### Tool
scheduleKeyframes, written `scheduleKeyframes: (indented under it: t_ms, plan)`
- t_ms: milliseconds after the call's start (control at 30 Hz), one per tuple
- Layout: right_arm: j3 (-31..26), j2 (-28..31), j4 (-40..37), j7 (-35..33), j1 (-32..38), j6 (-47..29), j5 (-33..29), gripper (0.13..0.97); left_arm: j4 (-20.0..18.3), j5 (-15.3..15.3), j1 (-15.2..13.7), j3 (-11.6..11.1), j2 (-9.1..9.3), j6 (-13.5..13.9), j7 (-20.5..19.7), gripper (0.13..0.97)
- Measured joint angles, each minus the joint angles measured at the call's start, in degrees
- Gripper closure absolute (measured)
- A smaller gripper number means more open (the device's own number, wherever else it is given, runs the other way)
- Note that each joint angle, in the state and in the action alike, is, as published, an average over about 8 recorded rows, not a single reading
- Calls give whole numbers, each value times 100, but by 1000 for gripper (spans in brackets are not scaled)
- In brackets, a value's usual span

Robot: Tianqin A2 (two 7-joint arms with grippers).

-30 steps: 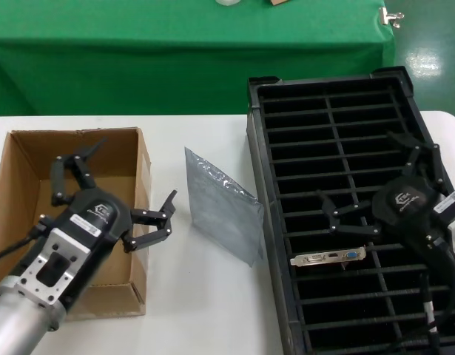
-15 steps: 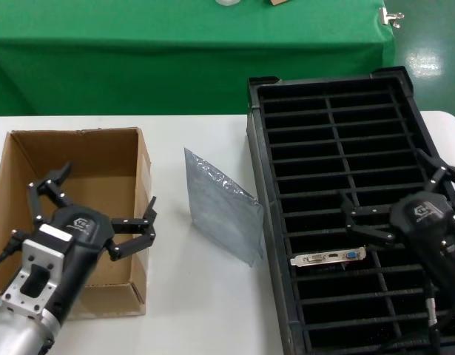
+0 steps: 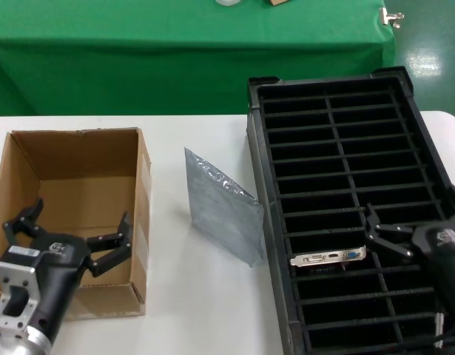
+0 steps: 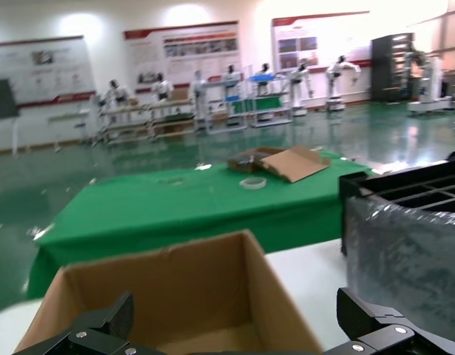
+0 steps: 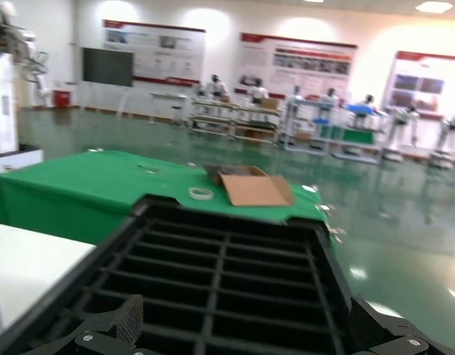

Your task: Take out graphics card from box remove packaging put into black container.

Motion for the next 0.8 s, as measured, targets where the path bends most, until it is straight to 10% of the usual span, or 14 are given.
scheduleKeyframes:
  t_ms: [300, 800]
  plan:
    - [105, -239, -107, -89, -224, 388, 225, 129, 226, -528, 105, 15, 43, -367, 72, 132]
    - [113, -257, -116, -96, -242, 418, 243, 129, 244, -570, 113, 16, 47, -397, 78, 132]
